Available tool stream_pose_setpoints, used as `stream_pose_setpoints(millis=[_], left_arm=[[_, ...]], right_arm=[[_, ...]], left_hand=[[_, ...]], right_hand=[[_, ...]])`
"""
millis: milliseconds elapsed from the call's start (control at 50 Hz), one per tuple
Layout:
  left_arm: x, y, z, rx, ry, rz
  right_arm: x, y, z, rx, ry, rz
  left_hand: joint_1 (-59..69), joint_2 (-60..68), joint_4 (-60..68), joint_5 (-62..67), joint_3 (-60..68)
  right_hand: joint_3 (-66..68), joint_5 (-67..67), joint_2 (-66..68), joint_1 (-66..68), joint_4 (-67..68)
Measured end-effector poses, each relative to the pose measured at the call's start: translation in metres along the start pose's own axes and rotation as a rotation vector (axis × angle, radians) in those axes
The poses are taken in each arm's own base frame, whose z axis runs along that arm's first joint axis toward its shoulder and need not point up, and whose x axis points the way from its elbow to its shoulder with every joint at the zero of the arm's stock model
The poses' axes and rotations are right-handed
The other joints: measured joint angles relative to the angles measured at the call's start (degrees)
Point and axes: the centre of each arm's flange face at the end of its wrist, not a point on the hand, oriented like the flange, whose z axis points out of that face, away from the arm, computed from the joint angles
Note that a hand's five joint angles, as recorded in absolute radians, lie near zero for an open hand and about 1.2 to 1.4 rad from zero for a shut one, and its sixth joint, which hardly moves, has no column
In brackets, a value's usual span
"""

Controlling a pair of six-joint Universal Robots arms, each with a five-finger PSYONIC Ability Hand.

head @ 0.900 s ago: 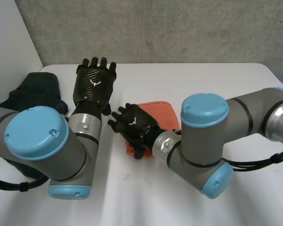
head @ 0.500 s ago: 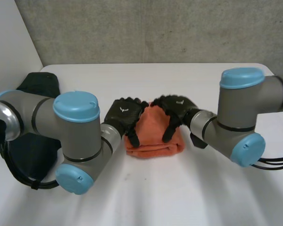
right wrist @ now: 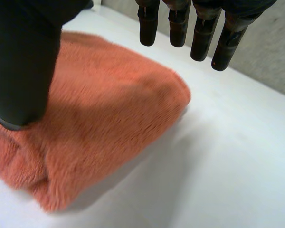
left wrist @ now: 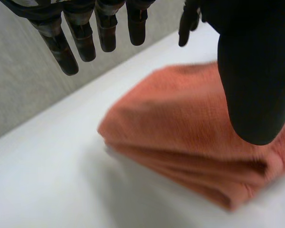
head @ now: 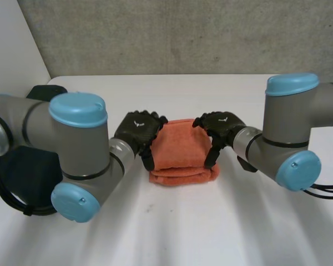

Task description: Fold the laundry.

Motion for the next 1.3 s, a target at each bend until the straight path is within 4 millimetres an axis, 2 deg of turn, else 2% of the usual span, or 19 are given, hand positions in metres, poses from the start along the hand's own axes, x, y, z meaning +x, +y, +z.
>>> stream_pose_setpoints(millis=[20, 40, 120, 220, 280, 360, 420, 440, 540, 680, 780, 880, 960, 1000, 1020, 1060, 1160, 1200, 1300], left_arm=[[0.000, 0.000, 0.000, 0.000, 0.000, 0.000], [-0.003, -0.013, -0.005, 0.038, 0.000, -0.004], [-0.011, -0.035, -0.013, 0.105, 0.004, -0.026], [-0.018, -0.047, -0.010, 0.149, 0.019, -0.084], [-0.016, -0.038, 0.001, 0.129, 0.035, -0.113], [-0.010, -0.020, 0.014, 0.082, 0.049, -0.128], [-0.005, 0.002, 0.025, 0.027, 0.047, -0.131], [-0.005, 0.002, 0.025, 0.027, 0.047, -0.131], [-0.007, 0.030, 0.034, -0.053, 0.008, -0.098], [-0.007, 0.044, 0.034, -0.108, -0.003, -0.009], [-0.006, 0.043, 0.031, -0.111, 0.003, 0.022], [-0.003, 0.032, 0.026, -0.083, 0.013, 0.028], [-0.007, 0.002, 0.013, -0.008, 0.005, 0.011], [-0.010, -0.012, 0.006, 0.027, 0.001, -0.003], [-0.010, -0.012, 0.006, 0.027, 0.001, -0.003], [-0.013, -0.030, -0.006, 0.075, 0.004, -0.022], [-0.015, -0.057, -0.030, 0.145, 0.056, -0.051], [-0.015, -0.062, -0.035, 0.153, 0.074, -0.056], [-0.014, -0.076, -0.057, 0.156, 0.193, -0.098]], right_arm=[[0.000, 0.000, 0.000, 0.000, 0.000, 0.000], [0.003, -0.007, -0.007, 0.022, 0.008, 0.011], [0.005, -0.021, -0.016, 0.065, 0.018, 0.045], [0.007, -0.034, -0.018, 0.112, 0.014, 0.107], [0.007, -0.032, -0.012, 0.111, 0.005, 0.139], [0.004, -0.020, 0.003, 0.080, -0.007, 0.164], [0.001, -0.003, 0.017, 0.035, -0.016, 0.175], [0.001, -0.003, 0.017, 0.035, -0.016, 0.175], [-0.002, 0.022, 0.031, -0.027, -0.023, 0.165], [-0.003, 0.036, 0.036, -0.067, -0.024, 0.087], [-0.002, 0.037, 0.034, -0.078, -0.021, 0.049], [0.002, 0.027, 0.028, -0.062, -0.013, 0.036], [0.006, 0.002, 0.011, -0.003, 0.006, 0.033], [0.008, -0.002, 0.007, 0.011, 0.015, 0.034], [0.008, -0.002, 0.007, 0.011, 0.015, 0.034], [0.018, -0.011, -0.008, 0.053, 0.075, 0.054], [0.036, -0.008, -0.029, 0.083, 0.196, 0.112], [0.038, -0.005, -0.033, 0.082, 0.215, 0.127], [0.043, 0.022, -0.050, 0.028, 0.259, 0.236]], left_hand=[[0.00, 0.00, 0.00, 0.00, 0.00], [0.00, 0.00, -0.03, -0.05, -0.02], [0.00, 0.04, 0.03, 0.02, 0.01], [0.00, 0.08, 0.05, 0.08, 0.01], [0.00, 0.09, 0.05, 0.07, 0.01], [0.00, 0.09, 0.05, 0.07, 0.01], [0.00, 0.09, 0.05, 0.07, 0.01], [0.00, 0.09, 0.05, 0.07, 0.01], [0.00, 0.09, 0.05, 0.07, 0.01], [0.00, 0.03, 0.02, 0.05, 0.01], [0.00, 0.01, 0.02, 0.03, 0.01], [0.00, 0.00, 0.00, -0.03, 0.00], [0.00, -0.01, -0.08, -0.02, -0.11], [0.00, 0.00, -0.08, -0.02, -0.11], [0.00, 0.00, -0.08, -0.02, -0.11], [0.00, -0.01, -0.08, -0.02, -0.11], [0.00, -0.01, -0.08, -0.03, -0.11], [0.00, -0.01, -0.08, -0.02, -0.11], [0.00, -0.01, -0.07, -0.02, -0.11]], right_hand=[[0.00, 0.00, 0.00, 0.00, 0.00], [0.00, 0.00, 0.00, 0.00, 0.00], [0.00, 0.00, 0.00, 0.01, 0.00], [0.00, 0.00, 0.00, 0.00, 0.00], [0.00, 0.00, 0.00, 0.01, 0.00], [0.00, 0.00, 0.00, 0.00, 0.00], [0.00, 0.00, 0.00, 0.00, 0.00], [0.00, 0.00, 0.00, 0.00, 0.00], [0.00, 0.00, 0.00, 0.00, 0.00], [0.00, 0.00, 0.00, 0.00, 0.00], [0.00, 0.00, -0.43, -1.15, 0.00], [0.00, 0.00, -0.43, -1.19, 0.00], [0.00, 0.00, -0.43, -1.19, 0.00], [0.00, 0.00, -0.43, -1.19, 0.00], [0.00, 0.00, -0.43, -1.19, 0.00], [0.00, 0.00, -0.43, -1.19, 0.00], [0.00, 0.00, -0.43, -1.19, 0.00], [0.00, 0.00, -0.43, -1.19, 0.00], [0.00, 0.00, -0.43, -1.19, 0.00]])
